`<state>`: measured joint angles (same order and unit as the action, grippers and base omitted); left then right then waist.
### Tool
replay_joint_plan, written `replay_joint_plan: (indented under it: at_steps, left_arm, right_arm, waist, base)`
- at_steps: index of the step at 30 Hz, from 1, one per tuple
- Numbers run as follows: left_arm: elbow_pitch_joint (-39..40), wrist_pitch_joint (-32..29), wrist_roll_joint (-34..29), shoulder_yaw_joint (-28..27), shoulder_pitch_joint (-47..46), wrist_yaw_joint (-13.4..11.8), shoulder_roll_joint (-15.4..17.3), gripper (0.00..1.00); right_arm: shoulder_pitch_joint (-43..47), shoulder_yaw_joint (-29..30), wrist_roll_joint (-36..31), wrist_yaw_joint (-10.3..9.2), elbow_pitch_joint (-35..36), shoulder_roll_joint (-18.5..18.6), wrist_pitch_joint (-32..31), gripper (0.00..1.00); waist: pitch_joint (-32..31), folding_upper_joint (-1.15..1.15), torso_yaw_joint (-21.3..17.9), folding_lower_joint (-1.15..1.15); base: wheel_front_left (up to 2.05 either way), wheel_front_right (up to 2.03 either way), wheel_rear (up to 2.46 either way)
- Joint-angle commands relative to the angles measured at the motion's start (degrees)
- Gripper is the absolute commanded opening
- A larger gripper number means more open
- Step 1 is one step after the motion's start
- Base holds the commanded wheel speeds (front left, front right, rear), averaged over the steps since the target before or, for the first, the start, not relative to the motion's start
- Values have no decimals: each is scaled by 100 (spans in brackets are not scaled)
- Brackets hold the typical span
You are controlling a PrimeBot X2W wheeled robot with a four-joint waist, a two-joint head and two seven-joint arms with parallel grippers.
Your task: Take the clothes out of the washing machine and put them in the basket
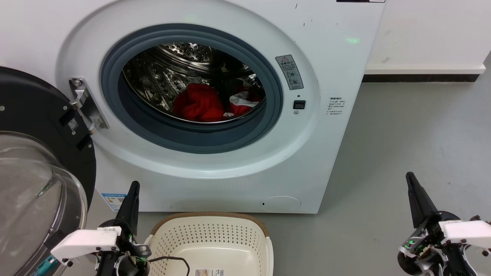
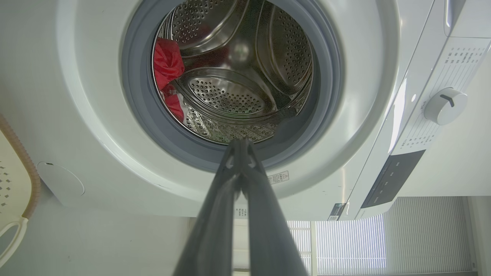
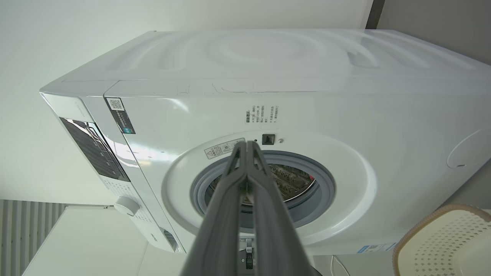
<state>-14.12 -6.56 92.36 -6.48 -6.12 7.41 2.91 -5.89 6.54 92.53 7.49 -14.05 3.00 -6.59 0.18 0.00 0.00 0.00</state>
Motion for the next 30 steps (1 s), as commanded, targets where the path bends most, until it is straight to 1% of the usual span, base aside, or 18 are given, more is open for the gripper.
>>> replay_joint_plan:
  at_steps: [1, 16, 17, 22, 30]
  left_arm:
    - [3, -10, 12, -14, -33, 24, -6, 0]
    - [3, -10, 12, -14, -33, 24, -6, 0]
    - [3, -10, 12, -14, -33, 24, -6, 100]
    - [-203, 17, -6, 33, 181, -2, -16, 100]
    - [-32, 254, -149, 16, 260, -1, -14, 100]
  right_arm:
    - [-73, -4, -25, 0, -9, -19, -1, 0]
    - [-73, -4, -25, 0, -9, -19, -1, 0]
    - [-73, -4, -25, 0, -9, -19, -1, 100]
    - [170, -15, -2, 0, -182, -7, 14, 100]
    - [230, -74, -150, 0, -73, -7, 251, 100]
  waist:
    - [0, 0, 0, 0]
    - [0, 0, 0, 0]
    - [0, 0, 0, 0]
    - [2, 0, 0, 0]
    - [10, 0, -11, 0]
  base:
    - [0, 0, 0]
    - [0, 0, 0]
    - [0, 0, 0]
    - [0, 0, 0]
    - [0, 0, 0]
